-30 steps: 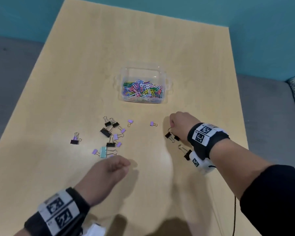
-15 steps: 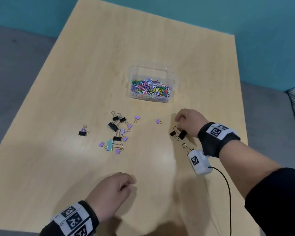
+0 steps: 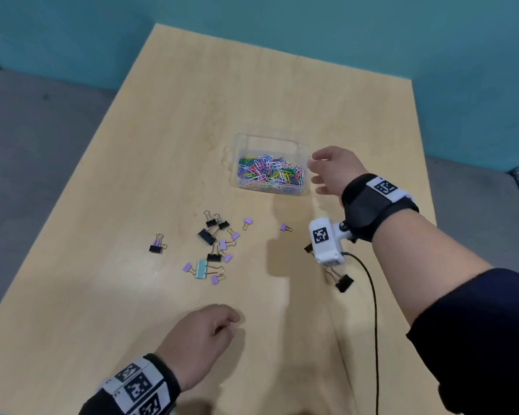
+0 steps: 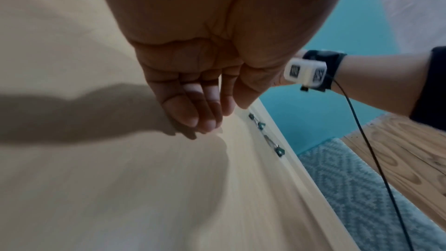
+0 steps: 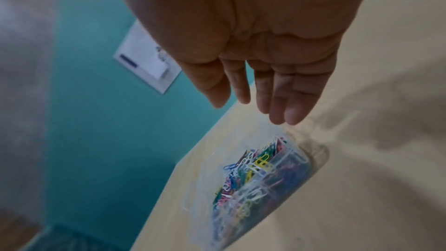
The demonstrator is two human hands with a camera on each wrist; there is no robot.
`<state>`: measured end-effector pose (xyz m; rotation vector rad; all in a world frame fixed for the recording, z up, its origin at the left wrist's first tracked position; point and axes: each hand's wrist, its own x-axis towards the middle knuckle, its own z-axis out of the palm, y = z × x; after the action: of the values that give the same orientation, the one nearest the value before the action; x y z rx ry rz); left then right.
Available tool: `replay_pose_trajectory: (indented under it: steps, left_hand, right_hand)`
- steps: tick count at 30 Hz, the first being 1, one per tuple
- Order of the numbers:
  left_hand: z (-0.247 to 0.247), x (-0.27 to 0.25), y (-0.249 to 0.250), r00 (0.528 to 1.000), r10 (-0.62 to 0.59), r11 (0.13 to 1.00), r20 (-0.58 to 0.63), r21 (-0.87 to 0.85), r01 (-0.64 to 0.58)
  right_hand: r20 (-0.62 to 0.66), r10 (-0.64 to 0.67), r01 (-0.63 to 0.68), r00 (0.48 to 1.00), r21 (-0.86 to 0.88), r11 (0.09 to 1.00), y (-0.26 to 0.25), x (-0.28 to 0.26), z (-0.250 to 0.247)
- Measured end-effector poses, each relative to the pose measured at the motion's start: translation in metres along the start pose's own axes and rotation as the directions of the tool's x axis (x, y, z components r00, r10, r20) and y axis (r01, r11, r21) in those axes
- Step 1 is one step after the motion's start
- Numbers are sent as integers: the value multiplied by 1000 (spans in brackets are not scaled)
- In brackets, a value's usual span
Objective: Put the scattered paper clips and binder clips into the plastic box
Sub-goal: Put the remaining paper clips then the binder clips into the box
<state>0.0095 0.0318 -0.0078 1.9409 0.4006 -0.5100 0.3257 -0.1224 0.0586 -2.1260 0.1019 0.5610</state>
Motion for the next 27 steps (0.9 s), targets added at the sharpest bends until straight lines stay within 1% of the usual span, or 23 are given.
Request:
replay_pose_trajectory:
  steps: [2,3,4,5,6,7,8,9,10,12,14,16,18,20,21,22,23,24,25,26,27]
  left_hand:
    - [-17,5,0,996,6,1000,-90,22,-4]
    - [-28,8,0,987,12,998,-158,66,-2]
    - [-40,13,0,970,19,992,-244,128,13]
    - [-54,17,0,938,19,982,-347,183,48]
    - [-69,23,-1,893,13,972,-451,217,95]
    - [-83,28,-3,845,-3,962,-535,230,149]
    - [-95,33,-6,811,-28,951,-585,234,202]
    - [-104,38,-8,795,-60,938,-604,238,252]
    - [-111,43,-10,797,-83,922,-598,257,289]
    - [-115,53,-10,830,-91,885,-550,337,321]
    - [-114,63,-7,865,-44,844,-499,444,299]
    - [-112,70,-4,887,11,815,-462,518,260]
    - [-111,75,-3,891,14,807,-453,532,258]
    - [-111,78,-4,893,-12,809,-450,520,273]
    - [-111,78,-4,890,-41,824,-454,488,286]
    - [-113,77,-5,877,-88,870,-473,392,298]
    - [-115,74,-5,851,-160,939,-500,189,288]
    - [-118,69,-5,825,-259,965,-502,-101,242]
    - [-120,63,-5,807,-356,904,-472,-393,169]
    - [-122,57,-6,794,-428,789,-431,-607,96]
    - [-124,53,-7,786,-471,691,-400,-722,47]
  right_hand:
    - [-16,-122,116,992,-217,969,12,-14,-6]
    - [7,-156,151,988,-307,940,22,-25,-9]
    - [41,-154,157,987,-400,903,36,-37,-13]
    - [72,-125,144,990,-495,857,51,-51,-17]
    - [95,-78,118,992,-577,808,67,-63,-22]
    - [111,-19,86,994,-641,763,83,-75,-26]
    - [127,36,62,991,-687,724,96,-85,-29]
    - [143,85,44,986,-719,693,110,-92,-29]
    - [155,116,37,981,-737,675,120,-98,-29]
    - [150,126,31,981,-754,656,136,-105,-23]
    - [117,78,36,990,-744,668,145,-108,-15]
    - [83,21,46,996,-727,686,150,-108,-9]
    - [58,5,38,998,-712,701,151,-108,-6]
    - [42,22,13,999,-693,720,151,-108,-6]
    - [40,38,-1,998,-688,726,151,-108,-8]
    - [39,55,-14,998,-682,732,152,-108,-10]
    - [32,67,-29,997,-667,744,152,-108,-13]
    - [11,76,-53,997,-626,778,154,-108,-16]
    - [-25,96,-94,995,-517,850,155,-108,-19]
    - [-54,146,-156,988,-320,935,156,-109,-22]
    - [-65,213,-217,975,-66,974,154,-111,-25]
